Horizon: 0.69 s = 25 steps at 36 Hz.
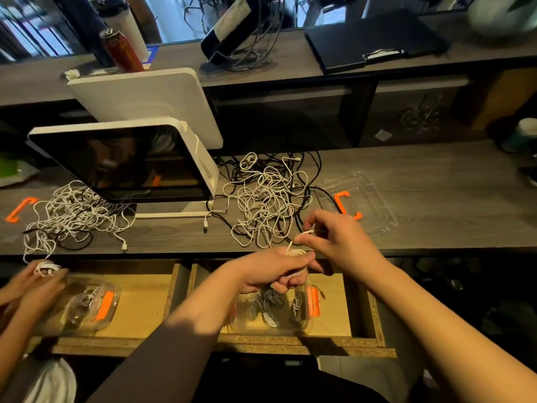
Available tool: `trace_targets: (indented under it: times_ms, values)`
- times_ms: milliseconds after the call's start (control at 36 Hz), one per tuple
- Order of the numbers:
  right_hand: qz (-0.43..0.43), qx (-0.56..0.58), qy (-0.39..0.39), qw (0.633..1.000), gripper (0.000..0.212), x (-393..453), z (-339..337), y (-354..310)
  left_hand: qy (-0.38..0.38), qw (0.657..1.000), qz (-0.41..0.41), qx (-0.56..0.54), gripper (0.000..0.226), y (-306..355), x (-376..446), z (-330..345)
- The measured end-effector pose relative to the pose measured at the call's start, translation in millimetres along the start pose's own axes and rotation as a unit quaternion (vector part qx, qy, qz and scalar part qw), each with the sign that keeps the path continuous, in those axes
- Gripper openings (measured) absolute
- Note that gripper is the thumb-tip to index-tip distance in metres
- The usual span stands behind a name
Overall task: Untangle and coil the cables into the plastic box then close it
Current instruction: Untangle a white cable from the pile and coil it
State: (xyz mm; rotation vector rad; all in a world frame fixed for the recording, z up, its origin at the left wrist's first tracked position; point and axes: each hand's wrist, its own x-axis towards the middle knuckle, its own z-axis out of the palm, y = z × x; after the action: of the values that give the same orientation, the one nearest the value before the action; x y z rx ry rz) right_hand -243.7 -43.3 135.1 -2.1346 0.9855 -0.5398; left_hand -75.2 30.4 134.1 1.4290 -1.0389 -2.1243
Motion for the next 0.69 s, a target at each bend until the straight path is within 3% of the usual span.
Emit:
trace_targets:
  times_ms: [167,333,583,694]
  values:
    - [0.098,-0.007,-0.023,0.995,0.037,-4.3,3.3,10.9,0.069,0.996,0.053,-0.035,0.042,-8.2,-1.8,-4.1]
    - [0.14,0.102,-0.026,0.985,0.038,-14.7,9.0,21.6,0.19,0.974,0.11,-0.053,0.043,-13.8,2.6,-4.0]
    - [0.183,0.213,-0.042,0.959,0.035,-22.6,25.7,16.3,0.269,0.935,0.182,-0.139,0.043,-8.3,5.5,1.1]
    - [0.193,0.238,-0.061,0.95,0.037,-28.5,32.9,15.7,0.252,0.909,0.202,-0.264,0.049,-0.3,4.5,-3.4]
